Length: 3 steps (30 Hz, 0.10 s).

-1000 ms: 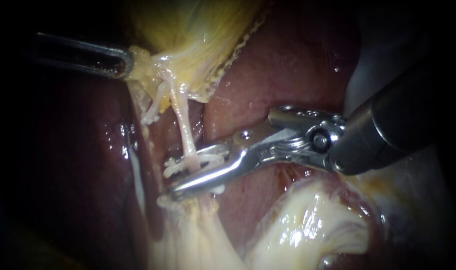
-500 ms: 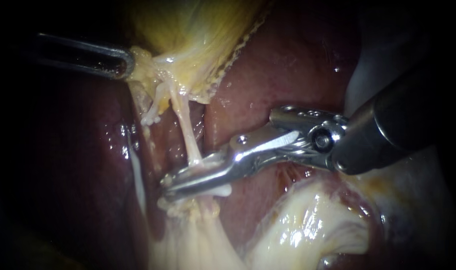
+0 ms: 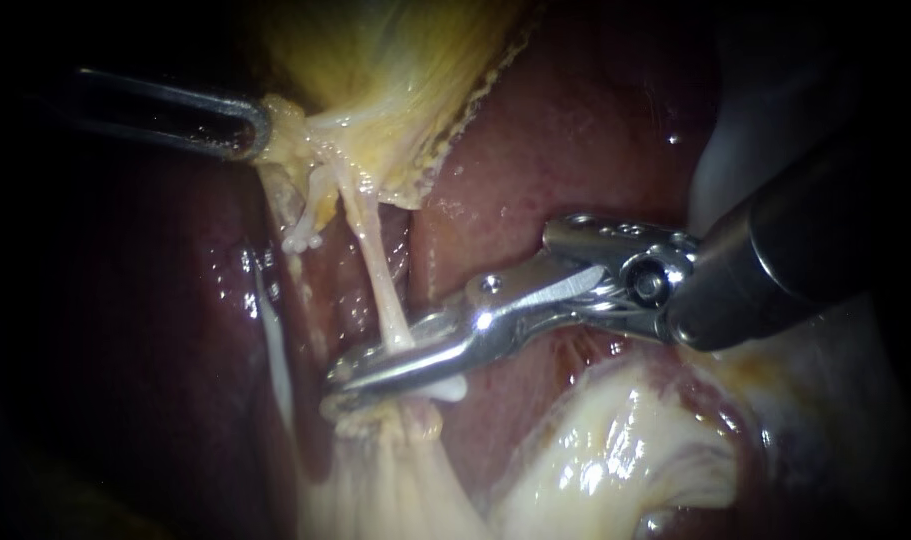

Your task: Clipping second clip right tube

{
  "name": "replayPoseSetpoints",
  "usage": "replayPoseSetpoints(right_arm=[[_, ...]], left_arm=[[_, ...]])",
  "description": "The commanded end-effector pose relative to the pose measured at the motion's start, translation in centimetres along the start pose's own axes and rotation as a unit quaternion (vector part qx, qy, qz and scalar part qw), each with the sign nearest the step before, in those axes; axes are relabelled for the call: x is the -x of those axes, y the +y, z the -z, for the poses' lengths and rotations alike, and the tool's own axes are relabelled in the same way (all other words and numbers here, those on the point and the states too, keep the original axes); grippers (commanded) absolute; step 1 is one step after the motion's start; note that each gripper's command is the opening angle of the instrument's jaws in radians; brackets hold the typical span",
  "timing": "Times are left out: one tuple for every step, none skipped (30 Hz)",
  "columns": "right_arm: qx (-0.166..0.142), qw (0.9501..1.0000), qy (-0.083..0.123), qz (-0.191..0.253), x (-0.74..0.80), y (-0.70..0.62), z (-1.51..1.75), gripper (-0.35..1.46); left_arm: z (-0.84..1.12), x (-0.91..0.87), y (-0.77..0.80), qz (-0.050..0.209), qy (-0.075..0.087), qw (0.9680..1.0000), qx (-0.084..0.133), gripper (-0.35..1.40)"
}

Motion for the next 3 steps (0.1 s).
replayPoseSetpoints(right_arm=[[0.0,1.0,0.0,0.003,0.0,0.0,0.01,-0.35],[0.0,1.0,0.0,0.003,0.0,0.01,0.01,-0.35],[0.0,1.0,0.0,0.003,0.0,0.01,0.02,-0.35]], left_arm=[[0.0,0.0,0.0,0.0,0.0,1.0,0.0,-0.35],[0.0,0.0,0.0,0.0,0.0,1.0,0.0,-0.35],[0.0,0.0,0.0,0.0,0.0,1.0,0.0,-0.35]])
